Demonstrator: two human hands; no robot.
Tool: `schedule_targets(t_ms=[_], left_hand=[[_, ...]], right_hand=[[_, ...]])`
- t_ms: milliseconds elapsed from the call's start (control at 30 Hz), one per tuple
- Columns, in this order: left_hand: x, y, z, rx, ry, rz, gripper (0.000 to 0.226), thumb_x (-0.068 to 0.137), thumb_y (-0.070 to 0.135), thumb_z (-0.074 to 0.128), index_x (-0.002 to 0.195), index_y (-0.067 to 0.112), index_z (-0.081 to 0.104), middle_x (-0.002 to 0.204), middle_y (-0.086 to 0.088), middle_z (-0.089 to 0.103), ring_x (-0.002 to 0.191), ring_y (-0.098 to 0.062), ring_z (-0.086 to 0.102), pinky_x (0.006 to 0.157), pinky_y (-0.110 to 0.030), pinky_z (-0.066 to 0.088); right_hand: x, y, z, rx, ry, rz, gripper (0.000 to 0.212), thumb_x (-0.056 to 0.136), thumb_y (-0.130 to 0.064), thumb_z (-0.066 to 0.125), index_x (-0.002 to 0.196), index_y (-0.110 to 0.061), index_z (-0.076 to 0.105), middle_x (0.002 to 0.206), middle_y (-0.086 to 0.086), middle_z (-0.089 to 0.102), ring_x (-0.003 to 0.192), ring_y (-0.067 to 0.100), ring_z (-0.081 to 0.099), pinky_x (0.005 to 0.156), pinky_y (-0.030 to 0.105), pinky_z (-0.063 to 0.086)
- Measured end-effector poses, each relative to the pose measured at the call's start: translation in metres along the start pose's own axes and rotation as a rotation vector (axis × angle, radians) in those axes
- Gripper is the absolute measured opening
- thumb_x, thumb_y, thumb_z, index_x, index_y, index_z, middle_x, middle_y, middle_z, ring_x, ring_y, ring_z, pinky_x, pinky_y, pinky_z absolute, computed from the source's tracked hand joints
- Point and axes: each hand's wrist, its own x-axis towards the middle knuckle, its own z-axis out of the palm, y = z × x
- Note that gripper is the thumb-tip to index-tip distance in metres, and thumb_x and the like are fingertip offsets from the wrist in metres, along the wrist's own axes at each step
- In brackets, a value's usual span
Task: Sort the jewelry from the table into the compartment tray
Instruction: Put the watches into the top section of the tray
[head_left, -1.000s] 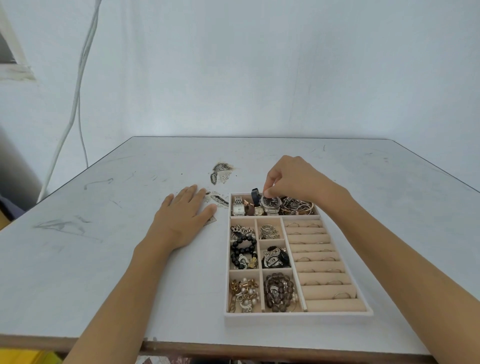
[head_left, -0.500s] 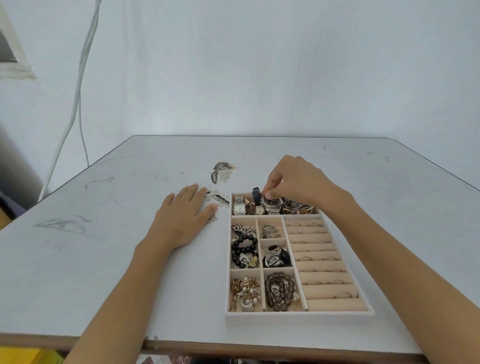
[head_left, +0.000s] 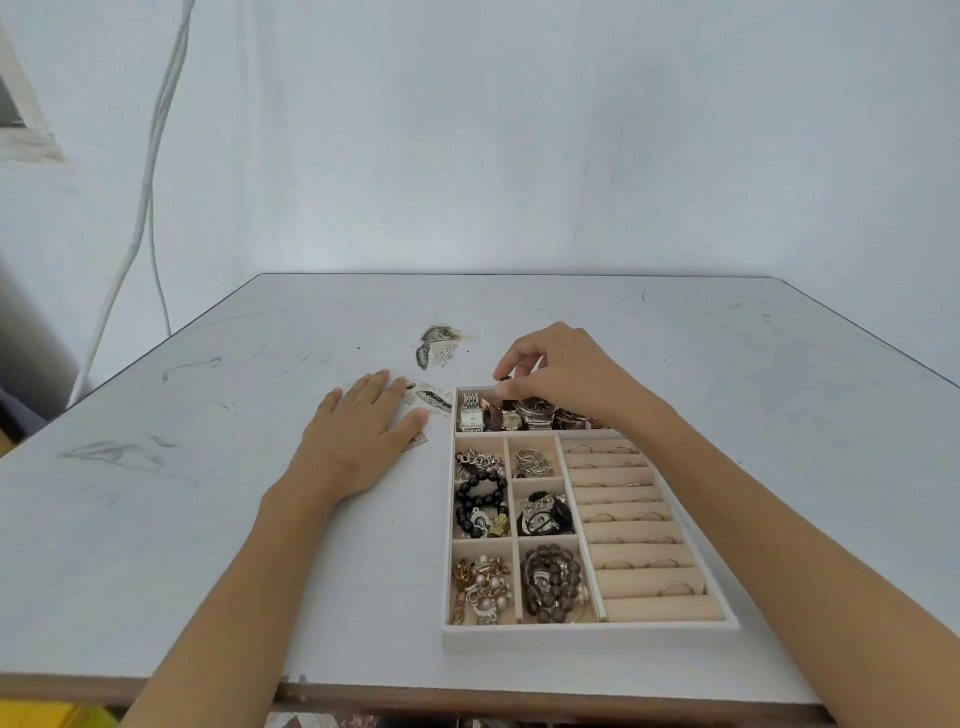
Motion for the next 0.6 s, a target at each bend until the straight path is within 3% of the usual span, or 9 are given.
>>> schedule_targets(t_ms=[200,467,600], left_hand=[[-0.0007,0.0006,-0.0010,-0.005,-0.004,-0.002,0.060,0.098,0.052,0.022,0.152,0.026,0.012,0.160,0.005,0.004,0.146,-0.008,0.000,0.119,-0.033,-0.002],[-0.0020,0.0018,-0.0027,-0.028,-0.003,-0.005,0.060,0.099,0.051,0.024,0.152,0.026,0.014,0.160,0.006,0.005,0.146,-0.008,0.001,0.119,-0.033,-0.002],[-0.0015,0.0011,-0.0033,-0.072,0.014,-0.013,0.059,0.098,0.051,0.028,0.150,0.026,0.019,0.159,0.006,0.009,0.146,-0.007,0.004,0.118,-0.032,-0.001]], right_hand=[[-0.0010,0.0038,-0.0005,0.049,-0.030,-0.016,0.015,0.080,-0.022,0.074,0.095,-0.020,0.072,0.077,-0.008,0.065,0.047,-0.011,0.048,0.058,0.017,0.034],[0.0000,0.0000,0.0020,-0.067,-0.043,-0.024,0.019,0.082,-0.031,0.071,0.099,-0.023,0.069,0.086,-0.006,0.067,0.057,-0.003,0.046,0.058,0.020,0.034],[-0.0032,-0.0002,0.0015,-0.082,-0.039,-0.043,0.025,0.079,-0.039,0.072,0.101,-0.028,0.067,0.102,-0.007,0.058,0.074,-0.004,0.046,0.072,0.025,0.038]])
